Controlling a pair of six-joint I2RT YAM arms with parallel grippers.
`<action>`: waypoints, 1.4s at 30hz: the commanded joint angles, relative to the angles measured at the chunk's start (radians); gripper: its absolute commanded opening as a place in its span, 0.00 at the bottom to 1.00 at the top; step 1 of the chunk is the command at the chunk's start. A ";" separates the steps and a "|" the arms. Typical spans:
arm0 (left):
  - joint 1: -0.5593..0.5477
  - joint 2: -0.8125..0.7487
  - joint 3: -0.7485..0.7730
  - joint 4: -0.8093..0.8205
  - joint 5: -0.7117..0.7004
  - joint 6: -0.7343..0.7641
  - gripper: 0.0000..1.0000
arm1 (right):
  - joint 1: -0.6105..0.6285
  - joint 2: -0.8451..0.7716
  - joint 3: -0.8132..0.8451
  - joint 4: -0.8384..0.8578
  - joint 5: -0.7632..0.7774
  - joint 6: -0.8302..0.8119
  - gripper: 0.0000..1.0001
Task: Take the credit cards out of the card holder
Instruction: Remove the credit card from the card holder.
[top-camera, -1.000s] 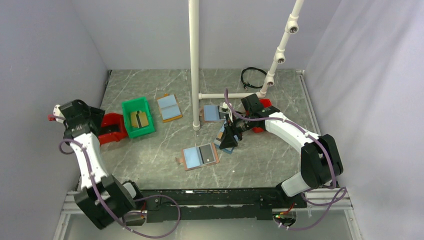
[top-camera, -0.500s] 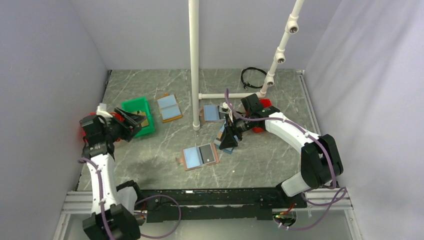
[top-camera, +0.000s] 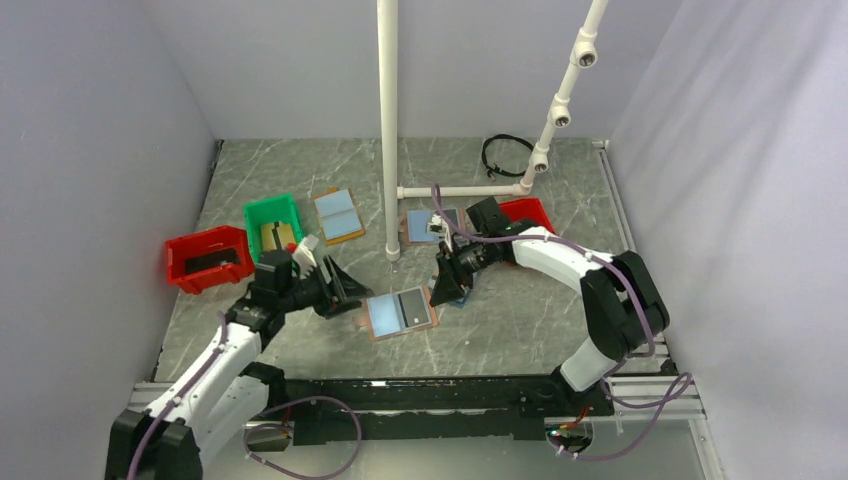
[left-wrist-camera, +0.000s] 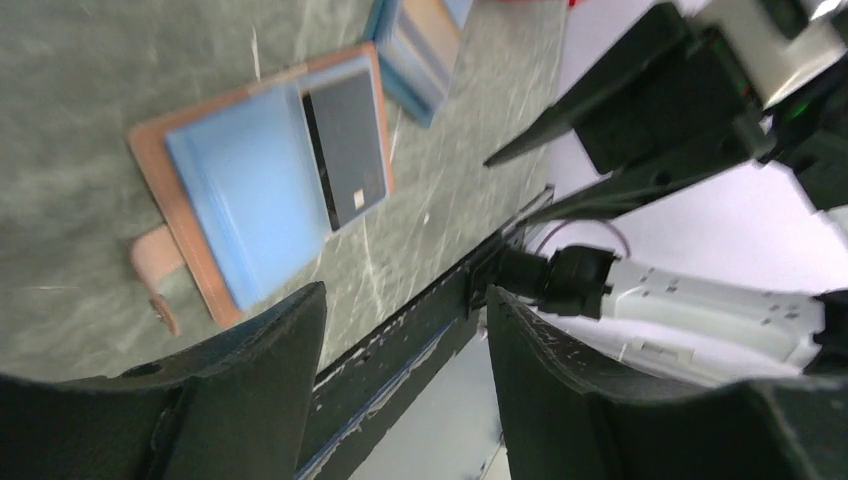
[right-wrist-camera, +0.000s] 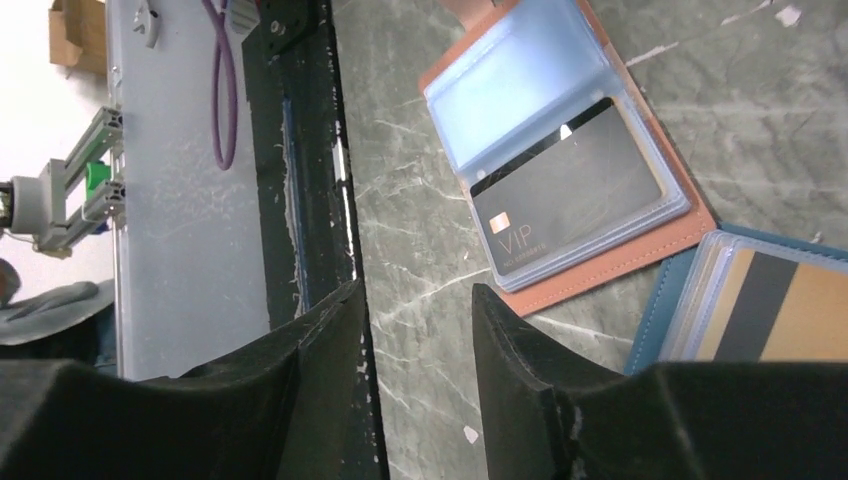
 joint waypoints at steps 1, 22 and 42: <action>-0.173 0.030 -0.089 0.320 -0.148 -0.147 0.63 | 0.027 0.046 -0.016 0.106 0.051 0.124 0.45; -0.421 0.590 -0.123 0.854 -0.340 -0.217 0.46 | 0.039 0.184 -0.030 0.242 0.210 0.434 0.45; -0.434 0.585 -0.096 0.644 -0.405 -0.192 0.36 | 0.046 0.233 -0.026 0.259 0.143 0.464 0.41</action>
